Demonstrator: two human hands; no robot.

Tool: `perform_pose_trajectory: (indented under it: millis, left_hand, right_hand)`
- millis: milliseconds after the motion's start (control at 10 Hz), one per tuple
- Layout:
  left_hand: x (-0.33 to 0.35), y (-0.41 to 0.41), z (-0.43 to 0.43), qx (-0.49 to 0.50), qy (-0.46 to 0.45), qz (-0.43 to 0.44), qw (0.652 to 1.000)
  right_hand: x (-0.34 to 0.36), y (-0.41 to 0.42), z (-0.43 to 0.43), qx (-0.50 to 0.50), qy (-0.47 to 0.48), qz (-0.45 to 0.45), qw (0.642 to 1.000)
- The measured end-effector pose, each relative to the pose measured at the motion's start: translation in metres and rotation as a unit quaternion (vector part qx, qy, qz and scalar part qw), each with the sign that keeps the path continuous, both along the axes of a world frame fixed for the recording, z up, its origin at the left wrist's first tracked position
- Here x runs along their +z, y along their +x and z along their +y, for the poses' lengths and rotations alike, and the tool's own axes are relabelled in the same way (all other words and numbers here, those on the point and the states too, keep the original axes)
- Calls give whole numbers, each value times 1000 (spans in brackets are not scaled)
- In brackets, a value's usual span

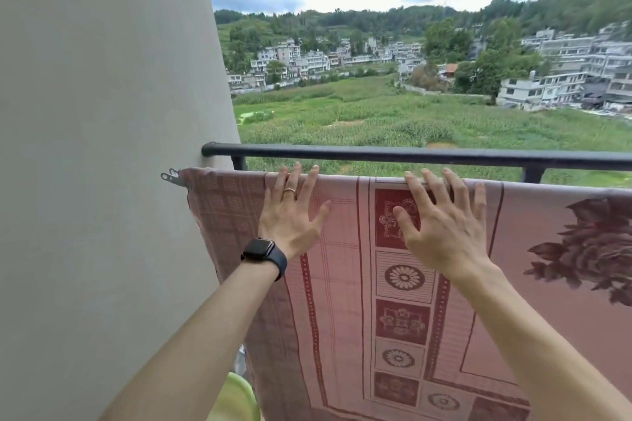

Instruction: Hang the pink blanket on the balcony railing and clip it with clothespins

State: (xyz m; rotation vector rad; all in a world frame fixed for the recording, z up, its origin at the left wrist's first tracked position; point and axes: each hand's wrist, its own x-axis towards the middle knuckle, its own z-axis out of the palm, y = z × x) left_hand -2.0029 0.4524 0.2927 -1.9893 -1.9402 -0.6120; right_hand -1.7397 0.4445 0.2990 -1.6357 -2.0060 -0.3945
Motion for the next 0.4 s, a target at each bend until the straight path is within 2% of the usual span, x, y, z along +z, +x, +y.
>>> perform_pose_trajectory:
  millis: [100,300,400]
  left_hand:
    - [-4,1,3,8,4,-8,1000]
    - [-3,-2,4,16,-8,-2,1000]
    - [-2,2,4,20,-3,1,1000]
  right_hand:
    - [-5,1,4,-3,-1,-17,1000]
    - [13,1,-9,24,-60,3,998]
    - [54,16,-29,168,-88,173,967]
